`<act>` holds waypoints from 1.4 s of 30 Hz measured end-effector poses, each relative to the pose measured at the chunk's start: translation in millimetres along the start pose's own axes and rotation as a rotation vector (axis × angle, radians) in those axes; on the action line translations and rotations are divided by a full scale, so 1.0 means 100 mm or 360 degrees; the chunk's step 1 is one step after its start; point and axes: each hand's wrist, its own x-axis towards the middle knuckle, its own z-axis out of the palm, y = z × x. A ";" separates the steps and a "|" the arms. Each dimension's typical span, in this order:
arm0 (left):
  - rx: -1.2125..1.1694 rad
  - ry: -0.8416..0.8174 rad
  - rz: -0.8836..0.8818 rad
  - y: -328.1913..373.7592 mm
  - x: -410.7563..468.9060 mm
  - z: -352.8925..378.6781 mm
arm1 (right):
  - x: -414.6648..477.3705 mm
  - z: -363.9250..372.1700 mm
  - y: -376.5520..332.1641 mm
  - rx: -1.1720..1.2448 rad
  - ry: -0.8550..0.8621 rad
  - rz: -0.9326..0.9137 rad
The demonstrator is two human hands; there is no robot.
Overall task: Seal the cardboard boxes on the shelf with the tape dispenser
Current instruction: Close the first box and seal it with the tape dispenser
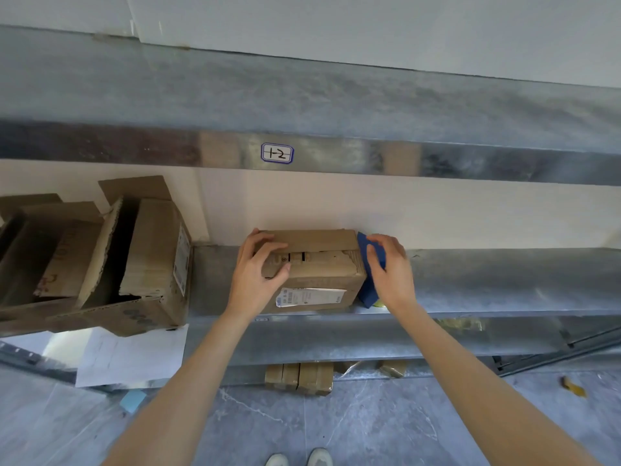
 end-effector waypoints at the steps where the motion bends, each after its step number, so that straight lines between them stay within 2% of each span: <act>1: -0.0019 0.0004 0.0002 0.01 0.00 0.00 | -0.02 -0.02 0.07 -0.0030 -0.0024 0.0052; 6: -0.0046 0.0022 0.0017 0.02 0.00 0.00 | -0.08 0.00 0.29 -0.0207 -0.0213 0.0207; 11: -0.0053 0.0017 0.0001 0.03 -0.01 0.00 | -0.10 0.04 0.32 -0.0259 -0.0669 0.0394; 16: -0.0052 0.0020 -0.0004 0.05 -0.01 0.00 | -0.05 0.13 0.34 -0.0635 -0.0924 0.0317; 28: -0.0052 0.0014 0.0004 0.05 -0.01 -0.01 | 0.23 0.12 0.46 -0.0510 -0.1085 0.0468; 38: -0.0137 -0.0040 -0.0049 0.03 0.00 -0.04 | 0.19 -0.20 0.35 -0.0383 -0.0918 0.0470; 42: -0.0165 -0.0043 -0.0057 0.05 0.00 -0.05 | 0.20 -0.39 0.31 -0.0347 -0.0739 0.0384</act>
